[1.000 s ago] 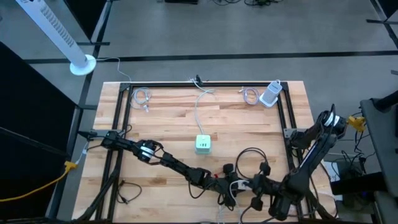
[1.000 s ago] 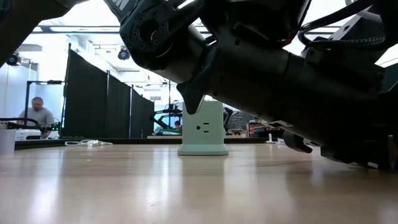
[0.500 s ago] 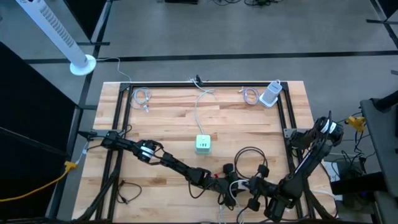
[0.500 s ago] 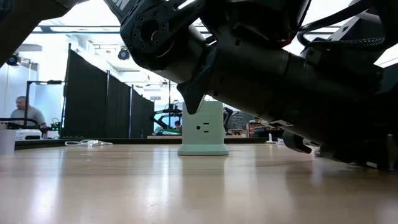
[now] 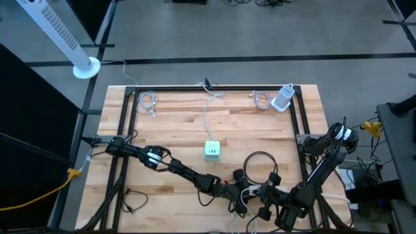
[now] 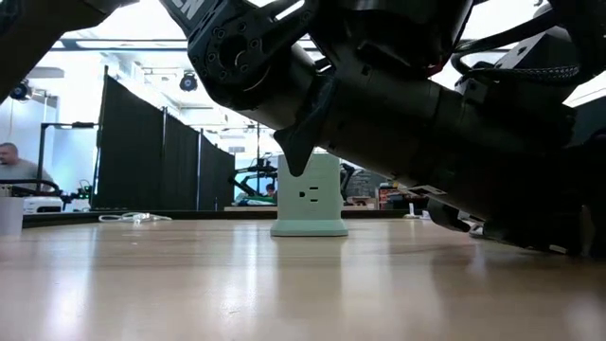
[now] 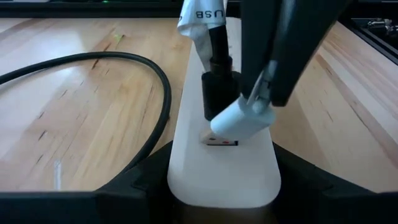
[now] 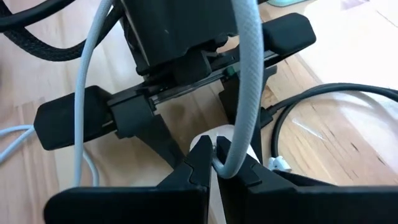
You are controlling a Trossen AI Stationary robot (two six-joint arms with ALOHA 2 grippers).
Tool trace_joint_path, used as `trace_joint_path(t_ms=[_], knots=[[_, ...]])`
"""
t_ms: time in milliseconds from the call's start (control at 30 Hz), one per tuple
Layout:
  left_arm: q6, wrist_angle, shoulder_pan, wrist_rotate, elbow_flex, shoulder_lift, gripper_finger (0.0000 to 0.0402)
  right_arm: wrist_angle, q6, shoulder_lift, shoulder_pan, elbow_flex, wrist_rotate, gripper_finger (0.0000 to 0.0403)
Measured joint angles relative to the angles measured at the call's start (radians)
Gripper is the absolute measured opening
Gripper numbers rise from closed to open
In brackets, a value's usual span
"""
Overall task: Insert USB
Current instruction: Insert the green charger cable into the pink outlet extension
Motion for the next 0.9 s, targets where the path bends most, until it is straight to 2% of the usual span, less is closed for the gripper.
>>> trace_joint_path(t_ms=[367, 900], knots=[[-0.005, -0.001, -0.002, 0.009, 0.0, 0.0, 0.0193, -0.013, -0.035, -0.024, 0.0, 0.009, -0.038, 0.0], [-0.004, -0.002, -0.002, 0.009, 0.0, 0.0, 0.0193, -0.014, -0.006, -0.046, -0.004, 0.011, -0.037, 0.0]])
